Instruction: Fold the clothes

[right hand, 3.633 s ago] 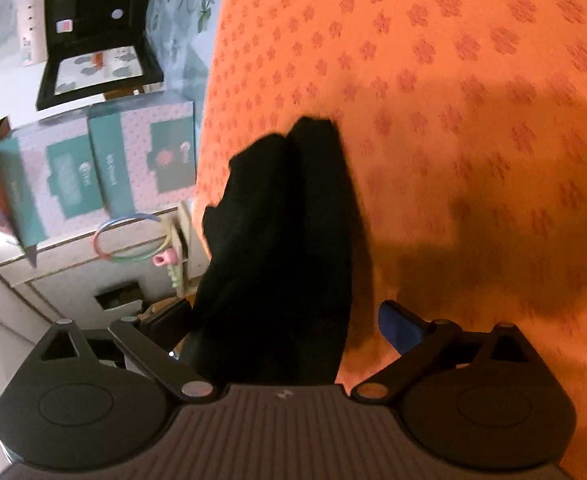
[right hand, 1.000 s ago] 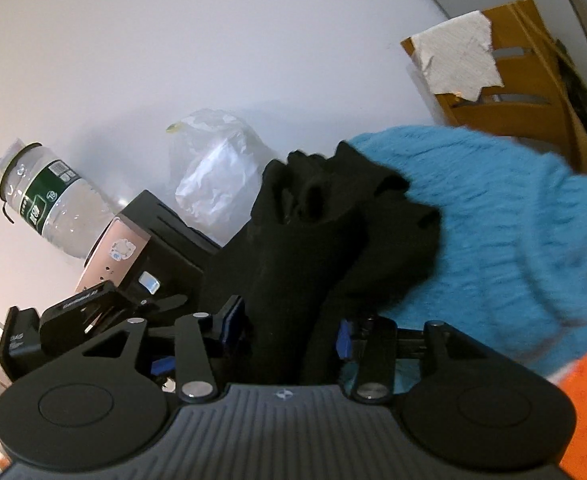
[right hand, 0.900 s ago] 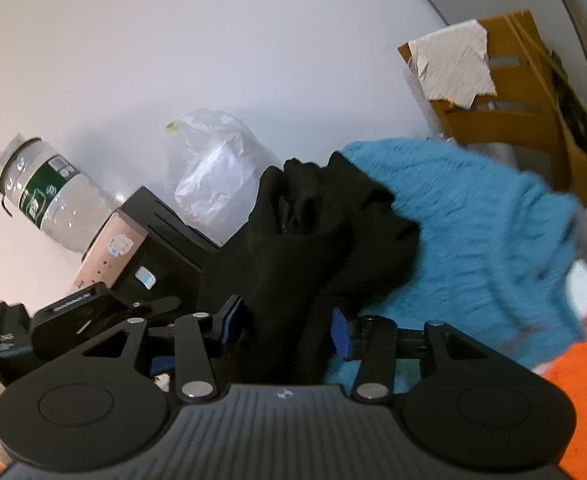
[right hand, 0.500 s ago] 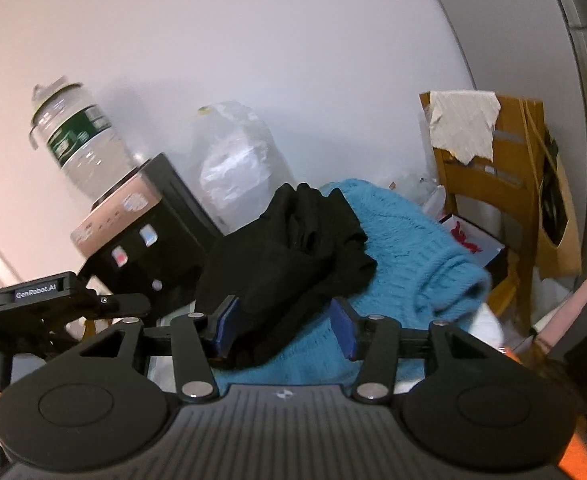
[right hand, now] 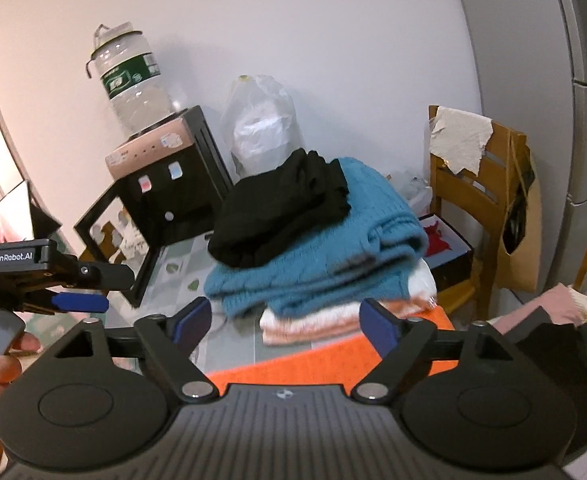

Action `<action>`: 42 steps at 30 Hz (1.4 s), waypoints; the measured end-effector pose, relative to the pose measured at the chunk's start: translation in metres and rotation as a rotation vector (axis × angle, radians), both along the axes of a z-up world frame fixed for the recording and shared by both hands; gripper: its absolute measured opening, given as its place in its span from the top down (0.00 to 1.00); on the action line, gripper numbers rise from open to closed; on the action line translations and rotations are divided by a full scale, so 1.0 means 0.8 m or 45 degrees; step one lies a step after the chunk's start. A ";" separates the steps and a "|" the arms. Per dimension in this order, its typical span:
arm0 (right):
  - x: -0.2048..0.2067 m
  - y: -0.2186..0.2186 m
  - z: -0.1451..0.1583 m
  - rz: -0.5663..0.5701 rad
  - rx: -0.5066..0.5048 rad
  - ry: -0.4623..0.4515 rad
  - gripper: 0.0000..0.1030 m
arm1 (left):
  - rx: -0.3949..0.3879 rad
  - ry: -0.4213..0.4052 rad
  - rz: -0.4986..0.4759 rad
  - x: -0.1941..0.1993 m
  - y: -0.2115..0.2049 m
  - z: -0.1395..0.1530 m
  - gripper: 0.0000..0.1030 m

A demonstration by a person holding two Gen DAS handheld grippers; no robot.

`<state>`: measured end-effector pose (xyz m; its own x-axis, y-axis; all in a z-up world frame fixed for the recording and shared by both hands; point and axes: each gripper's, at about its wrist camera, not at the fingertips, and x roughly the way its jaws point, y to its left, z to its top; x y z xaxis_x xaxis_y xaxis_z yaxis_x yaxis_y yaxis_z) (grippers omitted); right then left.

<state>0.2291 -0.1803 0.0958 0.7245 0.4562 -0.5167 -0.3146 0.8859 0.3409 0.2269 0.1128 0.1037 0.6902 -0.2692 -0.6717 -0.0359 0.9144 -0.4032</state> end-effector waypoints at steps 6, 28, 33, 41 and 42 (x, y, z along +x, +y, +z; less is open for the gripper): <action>-0.069 -0.009 0.001 0.010 -0.035 -0.001 0.02 | 0.105 -0.005 0.021 -0.064 -0.012 -0.005 0.00; -0.229 -0.010 -0.056 -0.106 -0.242 0.034 0.00 | 0.439 0.012 0.084 -0.220 -0.061 -0.083 0.00; -0.249 -0.015 -0.078 -0.134 -0.284 0.080 0.00 | 0.430 0.057 0.094 -0.243 -0.075 -0.113 0.00; -0.266 -0.032 -0.114 -0.151 -0.316 0.150 0.00 | 0.471 0.069 0.077 -0.285 -0.118 -0.141 0.00; -0.267 -0.035 -0.117 -0.144 -0.304 0.155 0.00 | 0.479 0.081 0.076 -0.288 -0.124 -0.144 0.00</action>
